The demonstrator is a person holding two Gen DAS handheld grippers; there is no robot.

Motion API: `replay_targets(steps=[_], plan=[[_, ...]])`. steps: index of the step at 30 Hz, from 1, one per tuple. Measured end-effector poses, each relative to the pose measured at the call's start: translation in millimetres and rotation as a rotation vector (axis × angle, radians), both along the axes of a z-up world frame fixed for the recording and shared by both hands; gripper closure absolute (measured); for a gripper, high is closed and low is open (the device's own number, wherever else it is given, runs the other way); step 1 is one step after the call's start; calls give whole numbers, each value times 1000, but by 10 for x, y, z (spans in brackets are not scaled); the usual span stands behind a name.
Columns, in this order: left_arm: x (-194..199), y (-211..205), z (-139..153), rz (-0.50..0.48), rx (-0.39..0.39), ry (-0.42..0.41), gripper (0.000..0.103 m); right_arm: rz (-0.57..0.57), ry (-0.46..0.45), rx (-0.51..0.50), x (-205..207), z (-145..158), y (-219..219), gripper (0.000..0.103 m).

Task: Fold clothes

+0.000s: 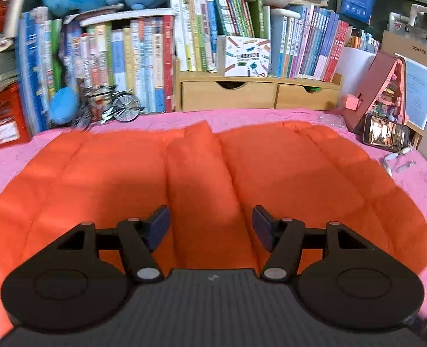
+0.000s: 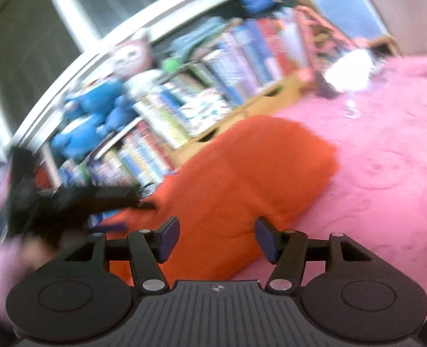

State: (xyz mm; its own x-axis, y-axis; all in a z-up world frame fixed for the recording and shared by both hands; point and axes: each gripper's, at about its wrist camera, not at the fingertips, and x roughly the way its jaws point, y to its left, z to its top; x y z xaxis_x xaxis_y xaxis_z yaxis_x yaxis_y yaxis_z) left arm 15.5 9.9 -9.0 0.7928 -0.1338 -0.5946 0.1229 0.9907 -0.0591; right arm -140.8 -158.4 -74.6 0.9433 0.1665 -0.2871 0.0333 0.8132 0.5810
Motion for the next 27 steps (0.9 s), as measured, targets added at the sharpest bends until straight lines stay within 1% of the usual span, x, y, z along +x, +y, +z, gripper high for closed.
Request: replay_targets(steps=[4,6,8,13,15,20,23,27], plan=[[-230,9,-178,37,-16,-9,37,-36,29,40,14,-42,-206,43],[-332,-21,-249,45,-1,-30,35,-53,44,60,21,-62,-309,37],[-410,-59,-294,48,16,-46,33,-71,58,80,28,-83,-412,36],[-432,-33,-324,52,-7,-57,32,-81,83,107,77,-130,-528,36],[-435,-17,-320,49,-15,-58,32,-80,91,116,108,-141,-560,33],[-454,11,-350,48,-37,-62,31,-82,111,139,297,-143,-634,31],[-482,-19,-383,52,-24,-74,31,-86,121,146,418,-142,-661,30],[-507,-70,-398,56,-3,-80,31,-80,140,128,610,-137,-638,29]])
